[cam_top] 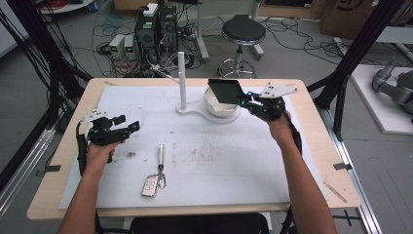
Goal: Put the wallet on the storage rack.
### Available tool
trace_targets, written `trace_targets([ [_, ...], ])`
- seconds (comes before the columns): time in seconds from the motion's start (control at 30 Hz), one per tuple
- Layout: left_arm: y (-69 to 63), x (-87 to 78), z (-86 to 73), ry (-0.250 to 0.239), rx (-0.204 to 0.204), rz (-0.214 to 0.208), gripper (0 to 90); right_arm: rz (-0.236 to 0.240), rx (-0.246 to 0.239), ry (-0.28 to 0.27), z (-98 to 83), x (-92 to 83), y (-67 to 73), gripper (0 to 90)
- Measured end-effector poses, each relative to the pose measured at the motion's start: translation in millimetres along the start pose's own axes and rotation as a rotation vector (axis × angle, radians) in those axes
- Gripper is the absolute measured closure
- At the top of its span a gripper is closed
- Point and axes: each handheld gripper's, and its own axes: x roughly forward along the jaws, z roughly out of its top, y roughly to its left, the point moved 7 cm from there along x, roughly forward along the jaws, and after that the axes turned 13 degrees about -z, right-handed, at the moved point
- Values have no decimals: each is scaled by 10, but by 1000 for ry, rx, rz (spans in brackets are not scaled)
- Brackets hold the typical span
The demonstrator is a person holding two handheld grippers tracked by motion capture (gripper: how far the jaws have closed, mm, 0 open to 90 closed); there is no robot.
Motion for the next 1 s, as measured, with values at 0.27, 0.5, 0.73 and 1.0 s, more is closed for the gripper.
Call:
trace_targets([
  [0.27, -15, 33, -23, 14, -5, -15, 236, -71, -43, 58, -108, 154, -136, 799],
  [0.5, -10, 34, -28, -2, -32, -29, 236, -126, -138, 106, -157, 273, -151, 798],
  [0.73, 4, 25, -29, -26, -61, -41, 236, -138, -203, 142, -151, 367, -155, 794],
  [1.0, -1, 29, -21, -49, -96, -71, 236, -163, -330, 185, -186, 477, -92, 789],
])
